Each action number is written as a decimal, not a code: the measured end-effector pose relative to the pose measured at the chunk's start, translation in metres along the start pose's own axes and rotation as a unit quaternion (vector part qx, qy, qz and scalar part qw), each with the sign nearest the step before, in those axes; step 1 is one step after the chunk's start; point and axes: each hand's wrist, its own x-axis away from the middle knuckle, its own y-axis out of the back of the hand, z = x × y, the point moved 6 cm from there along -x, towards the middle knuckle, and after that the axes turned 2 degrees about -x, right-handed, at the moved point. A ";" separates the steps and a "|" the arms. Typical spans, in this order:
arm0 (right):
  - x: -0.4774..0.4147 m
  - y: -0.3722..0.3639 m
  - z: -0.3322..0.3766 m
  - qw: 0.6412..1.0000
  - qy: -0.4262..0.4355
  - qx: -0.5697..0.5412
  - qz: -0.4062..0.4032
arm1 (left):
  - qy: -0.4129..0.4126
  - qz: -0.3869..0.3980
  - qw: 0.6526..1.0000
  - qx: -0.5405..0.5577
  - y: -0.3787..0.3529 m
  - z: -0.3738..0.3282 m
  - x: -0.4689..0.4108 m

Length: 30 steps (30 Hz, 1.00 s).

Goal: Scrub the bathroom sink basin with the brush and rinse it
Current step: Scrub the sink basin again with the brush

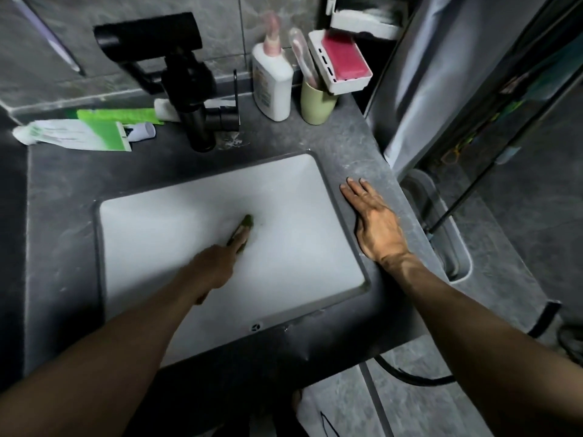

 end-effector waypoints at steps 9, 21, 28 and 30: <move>-0.001 -0.001 -0.002 1.000 -0.017 0.009 0.008 | -0.090 -0.025 0.995 0.045 -0.020 -0.013 -0.010; 0.098 -0.003 0.034 0.991 -0.134 -0.018 -0.023 | -0.140 -0.013 0.989 -0.038 -0.015 -0.018 0.010; 0.141 -0.002 0.053 0.975 -0.212 -0.022 -0.068 | -0.104 -0.005 0.995 -0.001 -0.005 -0.021 0.005; 0.143 0.000 0.052 0.973 -0.215 -0.030 -0.076 | -0.183 0.030 0.980 0.072 -0.013 -0.049 0.017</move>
